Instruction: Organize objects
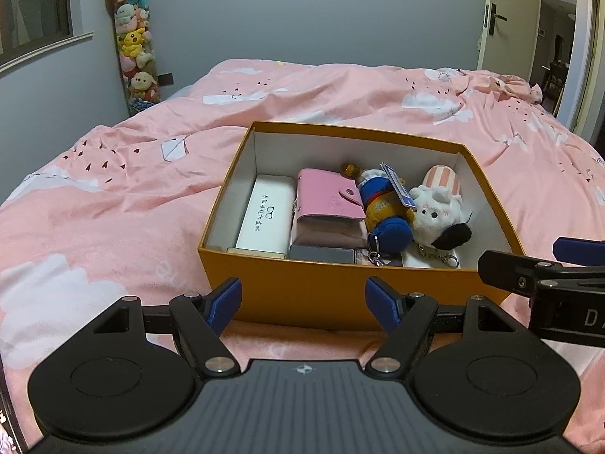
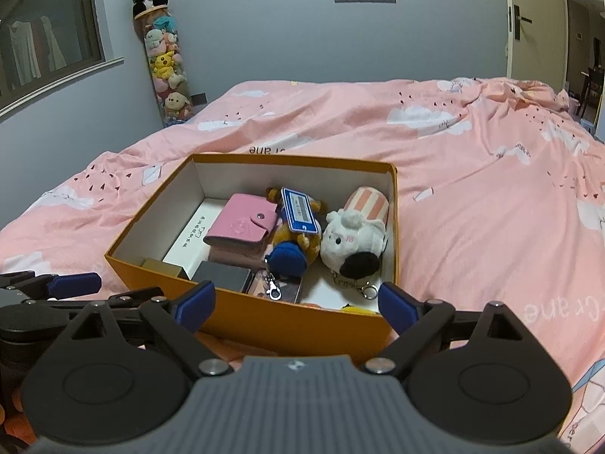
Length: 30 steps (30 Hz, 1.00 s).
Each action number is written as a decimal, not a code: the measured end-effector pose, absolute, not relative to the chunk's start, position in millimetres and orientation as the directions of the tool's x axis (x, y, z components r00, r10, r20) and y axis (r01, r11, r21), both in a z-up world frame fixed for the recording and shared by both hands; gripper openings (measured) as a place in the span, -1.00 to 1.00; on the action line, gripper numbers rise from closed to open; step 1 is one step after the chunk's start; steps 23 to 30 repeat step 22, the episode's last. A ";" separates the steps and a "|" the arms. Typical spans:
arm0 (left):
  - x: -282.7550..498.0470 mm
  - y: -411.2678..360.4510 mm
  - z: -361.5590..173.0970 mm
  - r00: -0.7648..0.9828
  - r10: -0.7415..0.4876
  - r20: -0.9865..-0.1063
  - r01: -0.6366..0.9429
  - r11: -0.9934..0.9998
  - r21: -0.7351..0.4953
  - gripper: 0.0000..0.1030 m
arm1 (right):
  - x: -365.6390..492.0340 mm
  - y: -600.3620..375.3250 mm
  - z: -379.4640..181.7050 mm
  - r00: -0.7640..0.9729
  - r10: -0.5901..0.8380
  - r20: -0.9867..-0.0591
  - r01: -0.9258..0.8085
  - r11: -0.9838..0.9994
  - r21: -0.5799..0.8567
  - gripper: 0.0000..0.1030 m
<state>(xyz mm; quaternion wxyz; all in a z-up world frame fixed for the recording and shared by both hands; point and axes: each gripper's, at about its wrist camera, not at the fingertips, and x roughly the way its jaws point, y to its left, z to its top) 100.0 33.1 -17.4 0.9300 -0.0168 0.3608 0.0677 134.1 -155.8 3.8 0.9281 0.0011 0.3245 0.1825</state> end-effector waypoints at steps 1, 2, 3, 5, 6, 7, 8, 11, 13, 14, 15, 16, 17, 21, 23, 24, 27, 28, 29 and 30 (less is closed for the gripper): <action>99.5 33.3 -17.4 0.732 0.115 -0.672 -0.140 0.990 0.018 0.69 | 134.4 -155.7 3.5 0.721 0.339 -0.604 -0.338 0.934 0.121 0.82; 99.3 33.5 -17.3 0.732 0.116 -0.671 -0.140 0.990 0.019 0.69 | 134.4 -155.5 3.4 0.720 0.339 -0.606 -0.337 0.934 0.121 0.82; 98.8 33.9 -17.2 0.732 0.117 -0.671 -0.140 0.990 0.019 0.69 | 134.0 -155.5 3.5 0.720 0.339 -0.606 -0.338 0.933 0.120 0.82; 99.3 34.2 -17.3 0.733 0.114 -0.670 -0.140 0.990 0.016 0.69 | 133.2 -155.1 3.9 0.721 0.338 -0.605 -0.338 0.934 0.119 0.82; 99.4 34.4 -17.1 0.733 0.113 -0.670 -0.140 0.990 0.014 0.69 | 132.7 -155.0 4.2 0.722 0.338 -0.604 -0.339 0.934 0.117 0.82; 99.3 34.5 -17.1 0.734 0.113 -0.670 -0.139 0.990 0.015 0.69 | 132.6 -154.7 4.3 0.722 0.337 -0.604 -0.337 0.934 0.117 0.82; 99.1 34.5 -17.2 0.734 0.114 -0.670 -0.139 0.990 0.016 0.69 | 132.4 -154.7 4.3 0.722 0.336 -0.605 -0.337 0.934 0.117 0.82; 99.0 34.9 -17.1 0.733 0.115 -0.670 -0.141 0.990 0.016 0.69 | 132.6 -154.6 4.2 0.720 0.337 -0.606 -0.336 0.934 0.119 0.82; 99.0 34.9 -16.9 0.733 0.115 -0.671 -0.140 0.990 0.017 0.69 | 133.6 -154.8 4.1 0.719 0.337 -0.608 -0.335 0.934 0.121 0.82; 98.9 34.7 -17.0 0.733 0.115 -0.670 -0.140 0.990 0.017 0.69 | 134.1 -154.9 4.0 0.718 0.337 -0.609 -0.336 0.934 0.122 0.82; 98.7 34.8 -16.8 0.734 0.115 -0.669 -0.139 0.990 0.018 0.69 | 134.7 -155.0 3.7 0.717 0.338 -0.610 -0.336 0.934 0.122 0.83; 98.7 34.6 -16.9 0.734 0.115 -0.669 -0.138 0.990 0.019 0.69 | 134.8 -155.2 3.5 0.716 0.339 -0.610 -0.337 0.934 0.123 0.82; 98.2 34.7 -17.0 0.735 0.115 -0.669 -0.137 0.990 0.020 0.69 | 134.9 -155.3 3.3 0.715 0.339 -0.611 -0.337 0.933 0.123 0.82; 98.1 34.5 -17.3 0.733 0.110 -0.671 -0.132 0.991 0.019 0.69 | 135.2 -155.9 2.2 0.711 0.340 -0.615 -0.338 0.933 0.124 0.83; 98.1 34.7 -17.2 0.733 0.111 -0.671 -0.132 0.991 0.019 0.69 | 135.2 -156.1 1.9 0.711 0.339 -0.616 -0.338 0.933 0.125 0.83; 98.1 34.7 -17.2 0.733 0.111 -0.671 -0.132 0.991 0.019 0.69 | 135.2 -156.1 1.9 0.711 0.339 -0.616 -0.338 0.933 0.125 0.83; 98.1 34.7 -17.2 0.733 0.111 -0.671 -0.132 0.991 0.019 0.69 | 135.2 -156.1 1.9 0.711 0.339 -0.616 -0.338 0.933 0.125 0.83; 98.1 34.7 -17.2 0.733 0.111 -0.671 -0.132 0.991 0.019 0.69 | 135.2 -156.1 1.9 0.711 0.339 -0.616 -0.338 0.933 0.125 0.83; 98.1 34.7 -17.2 0.733 0.111 -0.671 -0.132 0.991 0.019 0.69 | 135.2 -156.1 1.9 0.711 0.339 -0.616 -0.338 0.933 0.125 0.83; 98.1 34.7 -17.2 0.733 0.111 -0.671 -0.132 0.991 0.019 0.69 | 135.2 -156.1 1.9 0.711 0.339 -0.616 -0.338 0.933 0.125 0.83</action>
